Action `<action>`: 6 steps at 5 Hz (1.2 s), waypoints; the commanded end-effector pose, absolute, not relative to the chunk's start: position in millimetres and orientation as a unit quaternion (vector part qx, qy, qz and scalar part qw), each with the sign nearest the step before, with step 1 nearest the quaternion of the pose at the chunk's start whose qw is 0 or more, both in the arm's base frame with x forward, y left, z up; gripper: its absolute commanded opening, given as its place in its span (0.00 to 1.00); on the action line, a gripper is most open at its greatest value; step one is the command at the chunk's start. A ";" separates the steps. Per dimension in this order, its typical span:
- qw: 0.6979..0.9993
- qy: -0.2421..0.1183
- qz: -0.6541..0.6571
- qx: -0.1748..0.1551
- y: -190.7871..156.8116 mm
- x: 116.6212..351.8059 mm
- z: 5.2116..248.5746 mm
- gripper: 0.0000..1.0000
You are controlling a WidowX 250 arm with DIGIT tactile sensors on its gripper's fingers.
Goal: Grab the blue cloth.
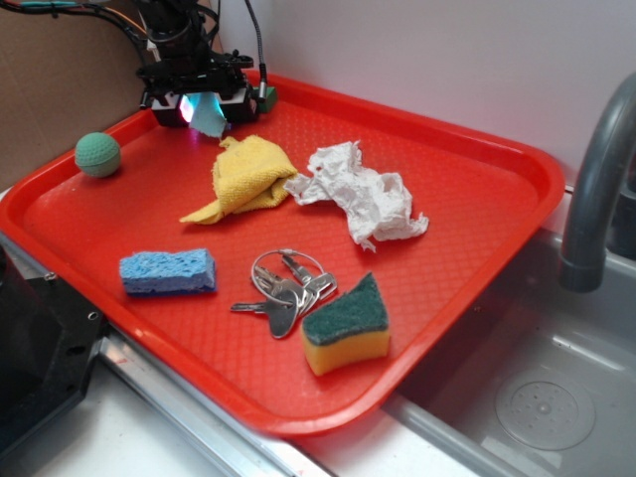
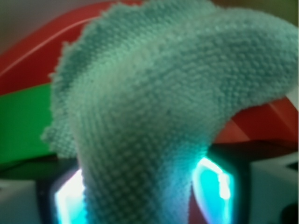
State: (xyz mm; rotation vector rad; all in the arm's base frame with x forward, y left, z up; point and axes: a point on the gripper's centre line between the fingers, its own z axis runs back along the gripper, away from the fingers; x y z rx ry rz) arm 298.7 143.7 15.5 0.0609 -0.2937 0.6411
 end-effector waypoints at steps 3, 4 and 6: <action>0.964 -0.139 0.227 -0.023 75.8 237.3 156.1 0.00; 0.970 -0.118 0.207 -0.042 47.0 216.4 179.7 0.00; 0.990 -0.086 0.105 -0.032 14.6 183.5 193.4 0.00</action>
